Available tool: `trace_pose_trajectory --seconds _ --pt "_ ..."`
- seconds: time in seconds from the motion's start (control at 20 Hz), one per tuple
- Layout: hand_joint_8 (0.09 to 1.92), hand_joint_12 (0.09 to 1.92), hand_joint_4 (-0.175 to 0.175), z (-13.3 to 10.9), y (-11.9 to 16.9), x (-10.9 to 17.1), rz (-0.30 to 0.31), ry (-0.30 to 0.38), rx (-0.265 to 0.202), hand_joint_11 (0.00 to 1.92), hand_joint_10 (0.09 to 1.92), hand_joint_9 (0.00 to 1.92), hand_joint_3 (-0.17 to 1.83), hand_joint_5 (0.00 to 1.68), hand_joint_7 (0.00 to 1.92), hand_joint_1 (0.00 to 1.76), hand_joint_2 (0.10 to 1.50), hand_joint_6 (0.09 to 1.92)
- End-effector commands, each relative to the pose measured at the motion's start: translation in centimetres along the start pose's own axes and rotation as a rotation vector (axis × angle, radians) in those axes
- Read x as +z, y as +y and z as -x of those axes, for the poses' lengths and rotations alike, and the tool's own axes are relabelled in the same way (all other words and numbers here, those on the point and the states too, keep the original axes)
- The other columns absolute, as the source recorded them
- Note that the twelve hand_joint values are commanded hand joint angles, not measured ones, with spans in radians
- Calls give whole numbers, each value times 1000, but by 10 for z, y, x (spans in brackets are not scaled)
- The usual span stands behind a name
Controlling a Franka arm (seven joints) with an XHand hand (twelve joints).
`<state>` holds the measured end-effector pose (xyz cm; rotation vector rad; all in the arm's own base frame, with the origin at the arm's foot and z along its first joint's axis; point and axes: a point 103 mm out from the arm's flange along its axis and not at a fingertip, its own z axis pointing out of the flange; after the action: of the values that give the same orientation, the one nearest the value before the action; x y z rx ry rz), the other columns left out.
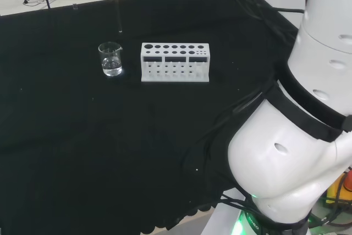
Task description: Stir in the beaker to the left of the white test tube rack with the glass rod.
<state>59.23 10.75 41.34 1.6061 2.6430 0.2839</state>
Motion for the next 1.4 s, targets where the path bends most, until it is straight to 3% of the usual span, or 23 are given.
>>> trace_pose_trajectory --seconds 0.05,0.35,0.4,0.75,1.4 --pt "653 849 -175 -8 24 15 2 13 -57 1668 586 1799 916 1373 1708 1233 480 611" --pt "653 850 -175 -13 39 30 2 28 -94 1668 586 1799 915 1373 1708 1233 481 610" --pt "652 851 -175 -11 48 36 -102 153 -189 1668 586 1799 915 1373 1708 1233 481 610" --pt "652 852 -175 -1 54 57 -27 84 -179 1667 586 1796 913 1373 1707 1233 482 609" --pt "651 859 -175 17 59 87 -39 58 -127 1660 589 1794 910 1372 1707 1233 483 608"
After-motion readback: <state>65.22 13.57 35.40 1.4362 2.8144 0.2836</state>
